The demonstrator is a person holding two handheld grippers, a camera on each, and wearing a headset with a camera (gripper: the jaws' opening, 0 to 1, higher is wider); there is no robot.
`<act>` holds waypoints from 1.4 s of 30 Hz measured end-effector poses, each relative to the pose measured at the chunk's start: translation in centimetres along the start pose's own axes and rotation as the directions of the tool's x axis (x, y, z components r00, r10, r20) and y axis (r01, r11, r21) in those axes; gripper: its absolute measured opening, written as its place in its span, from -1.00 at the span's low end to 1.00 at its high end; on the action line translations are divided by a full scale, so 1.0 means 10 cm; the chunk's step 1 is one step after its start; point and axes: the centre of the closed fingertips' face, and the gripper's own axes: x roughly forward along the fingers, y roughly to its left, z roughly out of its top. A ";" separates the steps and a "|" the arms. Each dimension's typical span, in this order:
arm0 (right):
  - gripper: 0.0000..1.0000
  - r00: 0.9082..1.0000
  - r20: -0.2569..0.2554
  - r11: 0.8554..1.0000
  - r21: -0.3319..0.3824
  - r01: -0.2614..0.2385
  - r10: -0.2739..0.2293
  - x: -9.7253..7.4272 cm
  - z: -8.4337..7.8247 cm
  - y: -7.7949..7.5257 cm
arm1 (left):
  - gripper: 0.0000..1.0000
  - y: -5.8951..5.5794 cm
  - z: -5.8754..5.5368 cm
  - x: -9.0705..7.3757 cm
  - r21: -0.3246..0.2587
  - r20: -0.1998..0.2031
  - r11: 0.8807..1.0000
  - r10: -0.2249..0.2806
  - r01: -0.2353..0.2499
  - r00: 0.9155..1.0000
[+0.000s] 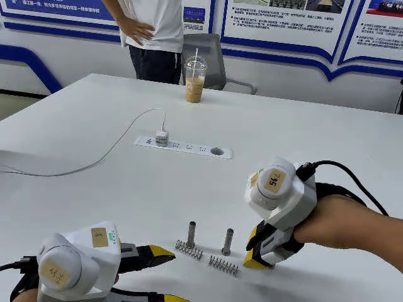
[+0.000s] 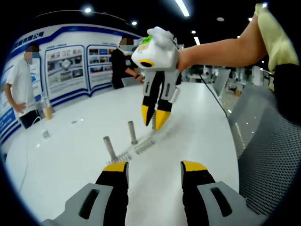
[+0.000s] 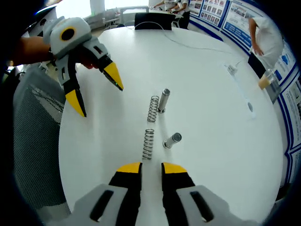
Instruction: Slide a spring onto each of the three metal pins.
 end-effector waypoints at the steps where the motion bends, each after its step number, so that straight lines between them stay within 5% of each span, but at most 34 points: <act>1: -0.65 1.000 0.000 1.000 0.006 -0.002 0.002 0.03 0.00 0.01 | -0.09 0.00 0.00 0.00 0.000 0.000 1.000 0.000 0.000 1.000; 22: -0.75 1.000 -0.008 0.996 0.083 -0.014 0.015 0.32 -0.01 0.05 | -0.10 0.01 -0.01 0.00 -0.001 -0.004 1.000 0.001 -0.001 1.000; 42: -0.77 1.000 -0.016 0.999 0.045 -0.026 0.027 0.25 -0.02 0.18 | -0.12 -0.02 0.00 0.01 0.007 -0.006 1.000 -0.006 0.006 1.000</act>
